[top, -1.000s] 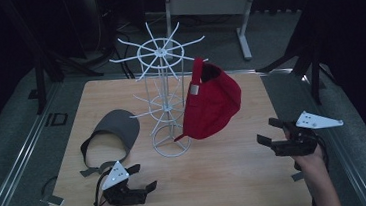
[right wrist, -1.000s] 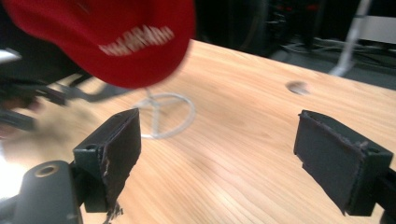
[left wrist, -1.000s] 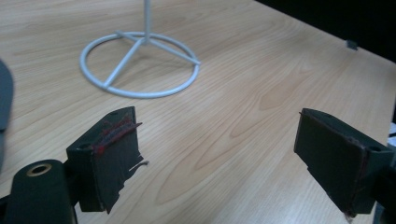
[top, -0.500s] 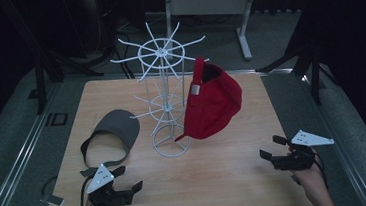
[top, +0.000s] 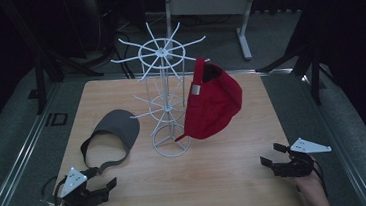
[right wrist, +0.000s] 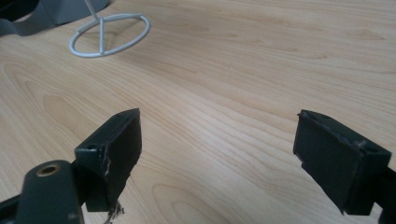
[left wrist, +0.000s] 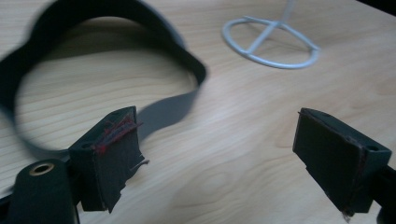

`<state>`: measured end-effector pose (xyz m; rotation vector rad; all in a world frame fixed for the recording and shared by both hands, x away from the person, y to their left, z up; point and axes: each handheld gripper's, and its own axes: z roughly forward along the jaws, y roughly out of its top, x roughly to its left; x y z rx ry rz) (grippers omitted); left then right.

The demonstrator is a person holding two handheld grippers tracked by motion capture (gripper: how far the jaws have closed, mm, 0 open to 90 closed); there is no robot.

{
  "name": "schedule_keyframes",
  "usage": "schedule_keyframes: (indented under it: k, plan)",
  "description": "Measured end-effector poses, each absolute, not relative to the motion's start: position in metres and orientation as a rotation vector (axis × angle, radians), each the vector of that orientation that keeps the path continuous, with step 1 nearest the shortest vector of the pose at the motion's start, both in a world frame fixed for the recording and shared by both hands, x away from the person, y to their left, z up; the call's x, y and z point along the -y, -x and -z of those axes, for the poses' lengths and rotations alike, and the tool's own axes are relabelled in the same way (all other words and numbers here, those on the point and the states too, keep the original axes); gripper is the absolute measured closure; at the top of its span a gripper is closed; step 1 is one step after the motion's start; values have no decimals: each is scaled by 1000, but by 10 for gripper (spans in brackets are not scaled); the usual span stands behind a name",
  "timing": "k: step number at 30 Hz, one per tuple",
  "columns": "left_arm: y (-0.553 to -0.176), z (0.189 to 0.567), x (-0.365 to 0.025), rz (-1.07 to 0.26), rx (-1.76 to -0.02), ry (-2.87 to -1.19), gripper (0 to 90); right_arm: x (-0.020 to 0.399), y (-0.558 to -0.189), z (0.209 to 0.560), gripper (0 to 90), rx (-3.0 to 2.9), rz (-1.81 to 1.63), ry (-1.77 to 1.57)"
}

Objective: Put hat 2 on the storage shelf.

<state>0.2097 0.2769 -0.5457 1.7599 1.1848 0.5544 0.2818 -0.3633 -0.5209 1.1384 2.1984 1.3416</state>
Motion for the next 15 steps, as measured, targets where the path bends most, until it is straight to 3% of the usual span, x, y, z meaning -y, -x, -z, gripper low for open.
schedule_keyframes:
  k: [15]
  plan:
    - [-233, 558, -288, -649, -1408, -1773, 149, 370, -278, 524, 153, -2167, -1321, -1148]
